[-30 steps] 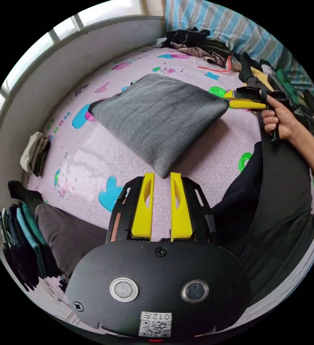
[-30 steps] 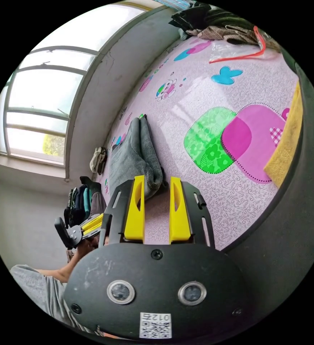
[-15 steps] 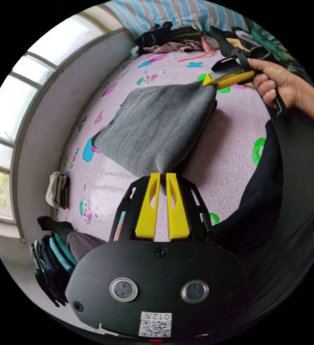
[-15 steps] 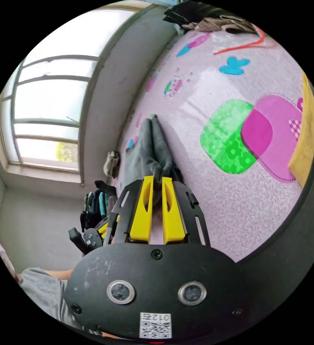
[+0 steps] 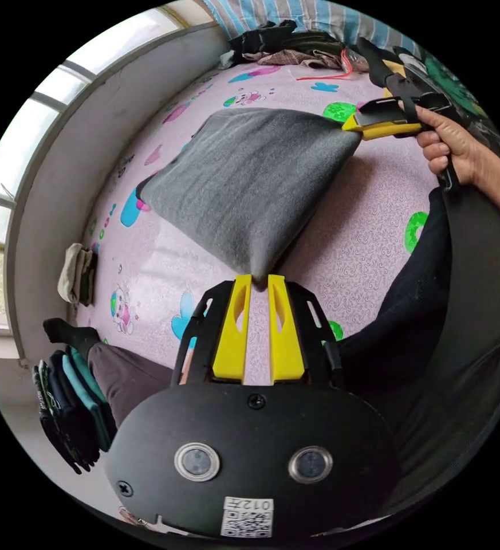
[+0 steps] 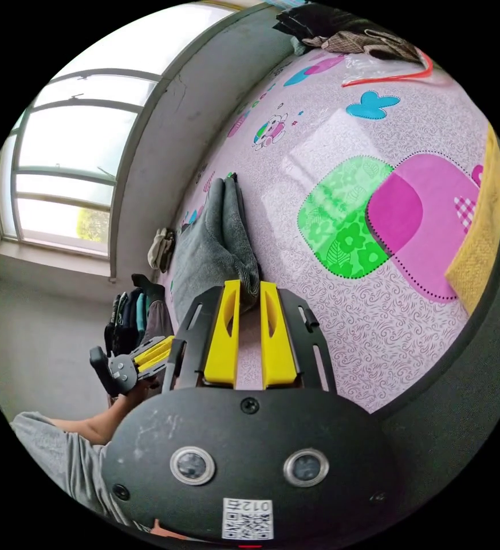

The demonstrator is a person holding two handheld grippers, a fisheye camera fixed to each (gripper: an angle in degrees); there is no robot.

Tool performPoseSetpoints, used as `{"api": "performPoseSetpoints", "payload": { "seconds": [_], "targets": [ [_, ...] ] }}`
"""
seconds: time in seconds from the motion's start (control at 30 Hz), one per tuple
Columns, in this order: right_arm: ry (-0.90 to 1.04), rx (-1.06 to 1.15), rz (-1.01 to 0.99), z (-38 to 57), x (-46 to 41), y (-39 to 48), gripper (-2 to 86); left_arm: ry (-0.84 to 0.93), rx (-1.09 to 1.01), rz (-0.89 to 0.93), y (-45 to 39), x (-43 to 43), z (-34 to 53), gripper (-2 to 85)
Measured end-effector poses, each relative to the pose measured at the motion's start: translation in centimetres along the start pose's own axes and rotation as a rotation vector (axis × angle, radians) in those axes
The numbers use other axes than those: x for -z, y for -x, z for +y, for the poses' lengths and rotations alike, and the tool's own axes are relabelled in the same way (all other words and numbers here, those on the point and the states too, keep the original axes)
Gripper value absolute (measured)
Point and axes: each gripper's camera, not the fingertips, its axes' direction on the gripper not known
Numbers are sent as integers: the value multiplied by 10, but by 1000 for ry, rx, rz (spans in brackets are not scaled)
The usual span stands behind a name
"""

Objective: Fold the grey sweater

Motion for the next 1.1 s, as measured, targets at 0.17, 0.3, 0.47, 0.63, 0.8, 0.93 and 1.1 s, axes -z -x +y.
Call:
{"api": "performPoseSetpoints", "payload": {
  "seconds": [0.17, 0.3, 0.47, 0.63, 0.8, 0.93, 1.1],
  "targets": [
    [-28, 53, 64, -10, 23, 22, 88, 20, 184, 213, 61, -2, 24, 6],
    [-68, 136, 115, -21, 33, 47, 92, -134, 225, 288, 94, 11, 17, 4],
    [-12, 239, 118, -48, 10, 84, 93, -168, 51, 249, 83, 6, -33, 1],
    [90, 241, 210, -69, -19, 84, 99, -11, -76, 109, 75, -47, -54, -1],
    [77, 199, 144, -84, 6, 78, 104, -36, 34, 275, 122, -51, -56, 1],
    [64, 156, 75, -101, 29, 67, 116, -102, 175, 377, 174, -57, -54, 4],
    [170, 120, -42, -143, 22, 55, 146, -138, 215, 440, 212, -69, -82, 10]
  ]
}}
